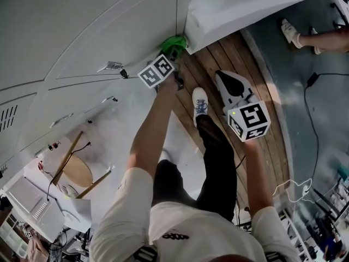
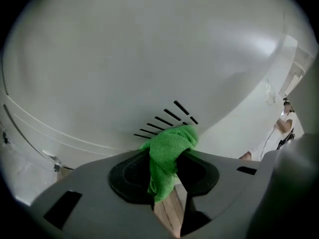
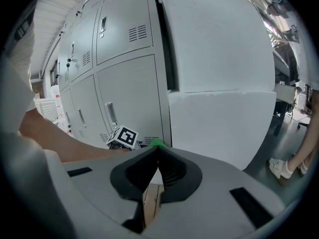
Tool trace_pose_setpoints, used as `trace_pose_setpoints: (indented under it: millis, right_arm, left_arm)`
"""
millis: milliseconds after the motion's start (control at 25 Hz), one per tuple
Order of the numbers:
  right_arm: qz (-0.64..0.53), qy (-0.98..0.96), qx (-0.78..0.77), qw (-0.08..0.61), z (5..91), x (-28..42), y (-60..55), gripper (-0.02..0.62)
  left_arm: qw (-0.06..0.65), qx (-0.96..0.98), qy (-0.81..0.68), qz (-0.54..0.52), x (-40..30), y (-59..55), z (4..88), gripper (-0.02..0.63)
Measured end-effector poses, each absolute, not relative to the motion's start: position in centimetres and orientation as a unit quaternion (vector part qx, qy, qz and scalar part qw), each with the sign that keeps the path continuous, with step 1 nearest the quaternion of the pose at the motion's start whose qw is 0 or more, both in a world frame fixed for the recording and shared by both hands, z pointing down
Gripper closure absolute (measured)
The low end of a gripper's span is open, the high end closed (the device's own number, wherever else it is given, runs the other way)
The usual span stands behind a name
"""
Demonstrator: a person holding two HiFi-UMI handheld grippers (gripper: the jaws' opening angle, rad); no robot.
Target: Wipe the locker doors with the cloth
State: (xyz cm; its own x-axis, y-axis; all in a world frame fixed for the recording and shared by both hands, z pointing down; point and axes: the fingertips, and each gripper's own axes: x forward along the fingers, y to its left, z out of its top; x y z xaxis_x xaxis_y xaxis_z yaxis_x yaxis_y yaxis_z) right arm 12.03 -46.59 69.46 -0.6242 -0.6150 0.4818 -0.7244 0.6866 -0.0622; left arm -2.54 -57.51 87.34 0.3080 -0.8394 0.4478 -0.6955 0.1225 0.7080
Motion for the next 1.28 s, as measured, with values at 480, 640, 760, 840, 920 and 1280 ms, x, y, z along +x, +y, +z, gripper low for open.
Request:
trace_pose_setpoints:
  millis: [480, 640, 760, 840, 920, 1280]
  right_arm:
    - [0.103, -0.902, 0.360, 0.214, 69.9, 7.6, -43.3, 0.588]
    - [0.098, -0.909, 0.347, 0.207, 69.1, 5.0, -41.1, 0.586]
    - [0.091, -0.913, 0.343, 0.201, 68.0, 3.4, -39.8, 0.588]
    - [0.087, -0.915, 0.341, 0.199, 67.2, 2.6, -38.7, 0.588]
    - [0.083, -0.915, 0.340, 0.199, 66.0, 2.1, -37.6, 0.588]
    - [0.064, -0.913, 0.352, 0.196, 58.0, 2.2, -33.8, 0.588]
  left_arm:
    - [0.404, 0.611, -0.665, -0.145, -14.6, -48.5, 88.9, 0.472]
    - [0.374, 0.605, -0.696, -0.094, -19.6, -44.7, 88.3, 0.472]
    - [0.332, 0.628, -0.703, -0.027, -21.1, -43.5, 86.3, 0.472]
    - [0.292, 0.648, -0.703, 0.019, -21.7, -43.1, 84.3, 0.472]
    - [0.255, 0.665, -0.700, 0.053, -21.9, -42.7, 82.1, 0.472]
    - [0.220, 0.687, -0.691, 0.055, -21.9, -42.2, 70.5, 0.474]
